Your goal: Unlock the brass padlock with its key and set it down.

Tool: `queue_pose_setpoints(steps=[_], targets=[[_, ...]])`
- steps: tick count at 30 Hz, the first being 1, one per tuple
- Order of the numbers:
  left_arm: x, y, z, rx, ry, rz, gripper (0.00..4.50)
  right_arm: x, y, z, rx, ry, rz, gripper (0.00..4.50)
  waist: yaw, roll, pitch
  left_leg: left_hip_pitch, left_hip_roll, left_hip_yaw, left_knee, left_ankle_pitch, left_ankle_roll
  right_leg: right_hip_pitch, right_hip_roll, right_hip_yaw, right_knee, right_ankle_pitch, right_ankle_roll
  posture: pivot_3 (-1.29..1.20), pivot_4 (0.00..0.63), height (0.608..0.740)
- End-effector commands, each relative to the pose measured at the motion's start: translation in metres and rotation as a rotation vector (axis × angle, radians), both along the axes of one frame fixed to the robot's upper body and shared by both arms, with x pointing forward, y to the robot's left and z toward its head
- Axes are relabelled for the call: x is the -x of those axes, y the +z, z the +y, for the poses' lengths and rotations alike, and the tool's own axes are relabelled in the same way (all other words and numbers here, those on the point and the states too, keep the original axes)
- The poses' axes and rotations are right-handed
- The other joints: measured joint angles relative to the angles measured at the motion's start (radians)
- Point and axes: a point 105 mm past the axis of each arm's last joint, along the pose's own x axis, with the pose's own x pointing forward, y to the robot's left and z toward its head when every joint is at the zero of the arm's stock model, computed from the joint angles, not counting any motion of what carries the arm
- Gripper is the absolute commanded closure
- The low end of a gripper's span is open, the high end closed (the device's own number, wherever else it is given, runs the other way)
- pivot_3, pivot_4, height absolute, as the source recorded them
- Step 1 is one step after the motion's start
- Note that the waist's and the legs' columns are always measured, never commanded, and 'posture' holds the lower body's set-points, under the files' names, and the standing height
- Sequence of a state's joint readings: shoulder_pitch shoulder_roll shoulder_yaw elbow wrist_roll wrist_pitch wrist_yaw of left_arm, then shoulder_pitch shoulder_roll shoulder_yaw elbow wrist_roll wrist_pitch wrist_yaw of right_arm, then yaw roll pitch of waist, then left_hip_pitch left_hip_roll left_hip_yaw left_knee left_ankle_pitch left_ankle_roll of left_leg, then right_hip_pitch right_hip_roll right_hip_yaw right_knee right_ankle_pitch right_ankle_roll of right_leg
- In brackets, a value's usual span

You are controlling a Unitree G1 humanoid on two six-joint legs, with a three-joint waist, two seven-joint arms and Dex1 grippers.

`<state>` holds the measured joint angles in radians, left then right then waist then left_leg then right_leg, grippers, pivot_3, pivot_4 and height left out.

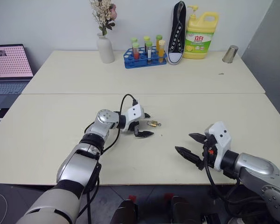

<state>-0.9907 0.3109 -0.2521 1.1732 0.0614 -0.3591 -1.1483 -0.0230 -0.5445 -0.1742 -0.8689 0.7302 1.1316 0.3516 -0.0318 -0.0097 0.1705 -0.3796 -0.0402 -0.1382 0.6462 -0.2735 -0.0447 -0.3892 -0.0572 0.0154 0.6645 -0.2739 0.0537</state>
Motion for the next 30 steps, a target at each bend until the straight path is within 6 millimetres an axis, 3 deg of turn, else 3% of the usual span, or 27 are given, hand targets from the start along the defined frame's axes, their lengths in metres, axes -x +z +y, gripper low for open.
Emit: queue_pose_setpoints(steps=[1,14,18,27,30], targets=[[-0.005,0.0,-0.002,-0.037,0.023,0.0,0.0,0.005,0.011,0.003,-0.012,-0.004,-0.047,0.29,0.0,0.0,0.0,0.0,0.0,0.0,0.0,0.0,0.0,0.0,0.0,0.0,0.0,0.0,0.0,0.0,0.15,0.74],[0.002,-0.02,0.0,-0.176,-0.002,0.144,0.0,0.012,0.013,0.002,-0.031,-0.015,-0.029,0.29,0.0,-0.001,-0.002,0.002,0.0,0.0,0.0,0.0,0.0,0.001,0.0,0.0,0.001,0.0,0.0,0.0,0.15,0.74],[0.006,-0.026,-0.001,-0.23,-0.03,0.151,0.76,0.014,0.013,0.003,-0.034,-0.011,-0.024,0.23,0.0,-0.002,-0.002,0.002,0.0,0.0,0.0,0.0,0.0,0.001,0.0,0.0,0.001,0.0,0.0,0.0,0.15,0.74],[0.011,-0.036,-0.009,-0.252,-0.057,0.14,3.52,0.016,0.012,0.004,-0.034,-0.007,-0.016,0.23,0.001,-0.004,-0.006,0.014,0.0,0.0,-0.001,0.0,0.001,0.014,0.0,0.0,0.0,-0.003,0.006,0.0,0.15,0.74],[0.013,-0.039,-0.007,-0.251,-0.06,0.14,3.55,0.017,0.012,0.004,-0.032,-0.005,-0.014,0.23,0.001,-0.005,-0.007,0.016,0.0,0.0,-0.001,0.0,0.001,0.016,0.0,0.001,-0.001,-0.004,0.008,0.0,0.15,0.74]])
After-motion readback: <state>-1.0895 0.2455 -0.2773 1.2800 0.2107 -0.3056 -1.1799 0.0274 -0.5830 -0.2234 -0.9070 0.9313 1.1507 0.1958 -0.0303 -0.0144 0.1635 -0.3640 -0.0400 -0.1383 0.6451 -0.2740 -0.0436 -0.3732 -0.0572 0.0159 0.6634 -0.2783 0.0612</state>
